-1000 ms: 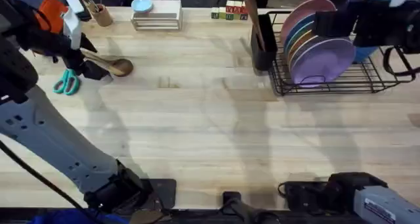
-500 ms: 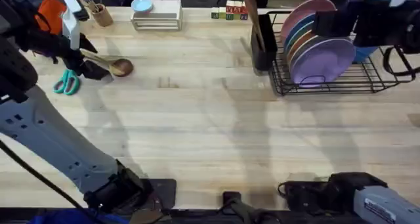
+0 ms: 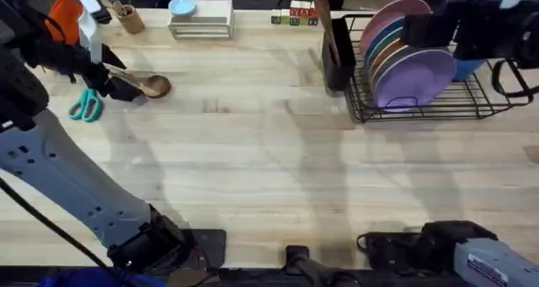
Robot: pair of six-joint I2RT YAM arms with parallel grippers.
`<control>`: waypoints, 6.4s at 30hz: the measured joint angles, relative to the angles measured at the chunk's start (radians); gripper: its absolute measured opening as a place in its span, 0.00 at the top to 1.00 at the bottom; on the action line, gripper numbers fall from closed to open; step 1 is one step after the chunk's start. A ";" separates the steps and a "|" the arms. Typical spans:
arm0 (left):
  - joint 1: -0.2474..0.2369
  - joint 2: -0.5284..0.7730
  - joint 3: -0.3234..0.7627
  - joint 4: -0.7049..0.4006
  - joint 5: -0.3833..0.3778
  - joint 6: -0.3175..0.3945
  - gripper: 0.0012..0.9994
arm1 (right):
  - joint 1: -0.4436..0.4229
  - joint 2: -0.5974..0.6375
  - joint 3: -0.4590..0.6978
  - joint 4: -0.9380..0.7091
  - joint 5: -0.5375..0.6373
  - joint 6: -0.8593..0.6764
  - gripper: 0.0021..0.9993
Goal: Pick up the spoon on the table one by one and put them onto the rack
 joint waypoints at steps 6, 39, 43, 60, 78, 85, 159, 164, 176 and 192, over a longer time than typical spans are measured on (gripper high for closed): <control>0.000 0.006 0.000 0.009 0.023 -0.011 0.01 | 0.000 0.000 0.000 0.000 0.000 0.000 0.01; -0.025 0.034 -0.027 0.006 0.191 0.002 0.85 | 0.000 0.000 0.000 0.002 0.000 0.000 0.01; -0.025 0.034 -0.026 0.003 0.191 0.006 0.87 | 0.000 0.000 0.000 0.002 0.000 0.000 0.01; -0.040 0.039 0.008 -0.045 0.152 0.010 0.90 | 0.000 0.000 0.000 0.002 0.000 -0.023 0.01; -0.198 -0.052 -0.002 -0.073 -0.165 0.013 0.92 | 0.000 0.000 0.000 0.002 0.001 -0.032 0.01; -0.241 -0.075 -0.023 -0.097 -0.206 0.013 0.93 | 0.000 0.000 0.000 0.002 0.001 -0.046 0.01; -0.920 -0.631 -0.052 -0.072 0.551 -0.009 0.96 | 0.000 -0.166 0.000 -0.005 0.035 -0.083 0.01; -0.927 -0.590 -0.052 0.042 0.628 -0.100 0.96 | 0.000 -0.167 0.000 -0.005 0.035 -0.083 0.01; -0.991 -0.503 -0.054 0.338 0.672 -0.484 0.96 | 0.000 -0.167 0.000 -0.005 0.035 -0.083 0.01; -1.057 -0.362 -0.054 0.626 0.776 -0.863 0.96 | 0.000 -0.166 0.000 -0.005 0.035 -0.083 0.01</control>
